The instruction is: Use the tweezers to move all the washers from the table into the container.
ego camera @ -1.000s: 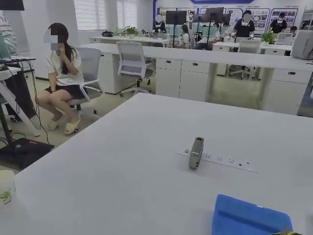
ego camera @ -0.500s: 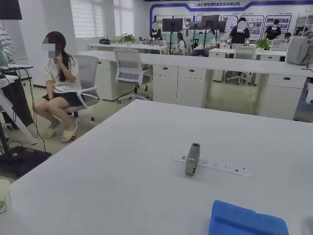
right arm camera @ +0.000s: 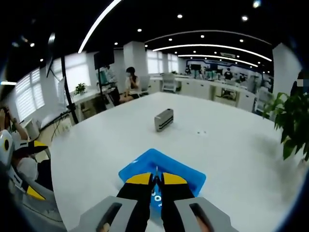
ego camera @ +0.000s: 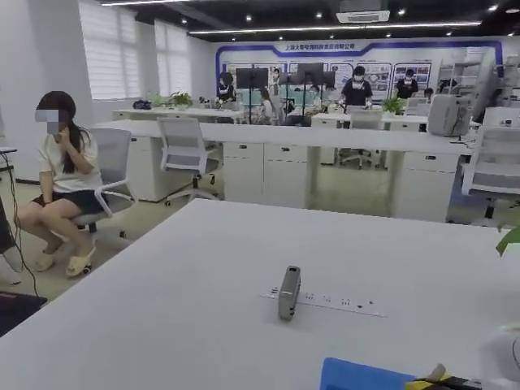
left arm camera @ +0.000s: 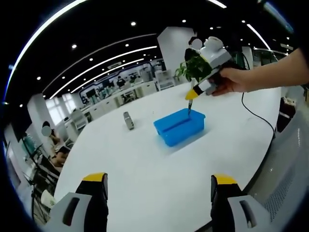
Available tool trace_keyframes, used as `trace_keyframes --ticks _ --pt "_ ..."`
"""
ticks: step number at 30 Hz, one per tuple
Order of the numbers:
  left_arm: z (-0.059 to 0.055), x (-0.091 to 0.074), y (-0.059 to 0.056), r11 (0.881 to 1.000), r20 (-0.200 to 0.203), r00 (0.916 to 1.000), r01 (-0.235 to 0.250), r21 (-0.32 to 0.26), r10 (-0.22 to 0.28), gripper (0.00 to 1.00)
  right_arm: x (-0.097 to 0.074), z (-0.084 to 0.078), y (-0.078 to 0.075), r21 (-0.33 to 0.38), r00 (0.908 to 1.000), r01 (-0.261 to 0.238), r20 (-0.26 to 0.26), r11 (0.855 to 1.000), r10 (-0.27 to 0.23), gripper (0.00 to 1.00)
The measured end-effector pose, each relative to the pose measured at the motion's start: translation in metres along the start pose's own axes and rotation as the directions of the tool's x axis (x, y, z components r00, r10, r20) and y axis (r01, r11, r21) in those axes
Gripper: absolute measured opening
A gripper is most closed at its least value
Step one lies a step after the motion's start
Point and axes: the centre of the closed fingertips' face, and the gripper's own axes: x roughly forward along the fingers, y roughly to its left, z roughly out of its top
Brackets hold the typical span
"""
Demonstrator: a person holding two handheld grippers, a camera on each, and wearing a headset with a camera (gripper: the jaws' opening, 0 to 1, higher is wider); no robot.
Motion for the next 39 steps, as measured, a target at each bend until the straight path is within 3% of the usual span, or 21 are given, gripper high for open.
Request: trace_keyframes --ticks 5,8,11,13,15,16,19,20,21,23,25,26,27,28,29,31,34,36,37,38,39 --pt "0.041 -0.003 0.001 0.998 0.109 0.9926 0.058 -0.040 -0.053 0.82 -0.023 0.015 0.029 -0.041 0.9978 -0.047 0.046 0.998 0.049 0.03" --pt "0.060 -0.005 0.000 0.996 0.141 0.9868 0.085 -0.030 -0.080 0.80 -0.034 0.019 0.045 -0.069 0.9949 -0.080 0.055 0.994 0.084 0.03" --pt "0.082 -0.009 -0.006 0.992 0.185 0.9743 0.129 0.009 -0.128 0.77 -0.045 0.021 0.061 -0.108 0.9915 -0.113 0.051 0.988 0.119 0.03" --pt "0.096 -0.012 -0.016 0.981 0.208 0.9595 0.193 0.005 -0.190 0.75 -0.052 0.018 0.075 -0.140 0.9855 -0.161 0.031 0.977 0.167 0.03" --pt "0.106 -0.014 -0.030 0.955 0.209 0.9354 0.296 -0.023 -0.285 0.77 -0.058 0.015 0.085 -0.157 0.9823 -0.181 0.019 0.971 0.186 0.03" --pt "0.108 -0.015 -0.038 0.935 0.189 0.9199 0.354 -0.026 -0.343 0.77 -0.060 0.014 0.088 -0.163 0.9807 -0.190 0.015 0.968 0.195 0.03" --pt "0.123 -0.019 -0.049 0.902 0.218 0.8816 0.432 -0.018 -0.418 0.75 -0.067 0.008 0.100 -0.201 0.9761 -0.215 -0.016 0.956 0.217 0.03" --pt "0.126 -0.020 -0.050 0.897 0.225 0.8759 0.441 -0.014 -0.427 0.74 -0.069 0.006 0.106 -0.211 0.9716 -0.235 -0.026 0.949 0.235 0.03" --pt "0.129 -0.023 -0.058 0.870 0.208 0.8504 0.492 0.009 -0.483 0.73 -0.071 0.004 0.111 -0.217 0.9666 -0.256 -0.038 0.942 0.254 0.03" --pt "0.135 -0.024 -0.064 0.847 0.207 0.8252 0.530 0.039 -0.526 0.68 -0.075 -0.003 0.125 -0.230 0.9483 -0.317 -0.073 0.920 0.309 0.03" --pt "0.139 -0.026 -0.073 0.810 0.204 0.7879 0.583 0.056 -0.581 0.60 -0.079 -0.010 0.137 -0.249 0.9245 -0.381 -0.116 0.890 0.363 0.03" --pt "0.140 -0.028 -0.078 0.783 0.197 0.7621 0.621 0.049 -0.617 0.56 -0.082 -0.013 0.144 -0.257 0.9080 -0.419 -0.136 0.871 0.397 0.03" --pt "0.142 -0.028 -0.080 0.775 0.203 0.7541 0.631 0.039 -0.625 0.54 -0.084 -0.014 0.150 -0.258 0.8946 -0.447 -0.142 0.857 0.424 0.02" --pt "0.148 -0.031 -0.084 0.742 0.222 0.7226 0.670 0.008 -0.655 0.52 -0.086 -0.016 0.155 -0.248 0.8794 -0.476 -0.149 0.844 0.452 0.02" --pt "0.152 -0.032 -0.086 0.726 0.238 0.7057 0.687 -0.002 -0.667 0.49 -0.090 -0.021 0.162 -0.232 0.8543 -0.519 -0.174 0.823 0.490 0.02" --pt "0.158 -0.036 -0.087 0.702 0.259 0.6737 0.712 0.022 -0.692 0.38 -0.094 -0.025 0.169 -0.222 0.8239 -0.565 -0.202 0.795 0.529 0.02" --pt "0.153 -0.040 -0.096 0.643 0.197 0.6219 0.763 0.066 -0.758 0.29 -0.098 -0.022 0.174 -0.246 0.8101 -0.586 -0.204 0.772 0.549 0.02" --pt "0.151 -0.041 -0.099 0.625 0.175 0.6064 0.776 0.084 -0.776 0.26 -0.102 -0.020 0.177 -0.253 0.7965 -0.604 -0.220 0.756 0.563 0.02" --pt "0.150 -0.041 -0.101 0.606 0.165 0.5884 0.790 0.091 -0.791 0.24 -0.105 -0.019 0.178 -0.264 0.7926 -0.609 -0.224 0.748 0.567 0.02" --pt "0.149 -0.042 -0.102 0.594 0.160 0.5770 0.800 0.088 -0.801 0.22 -0.107 -0.018 0.179 -0.271 0.7894 -0.614 -0.229 0.742 0.569 0.02" --pt "0.147 -0.046 -0.106 0.561 0.150 0.5455 0.823 0.090 -0.825 0.19 -0.109 -0.017 0.179 -0.279 0.7870 -0.617 -0.234 0.736 0.571 0.02"
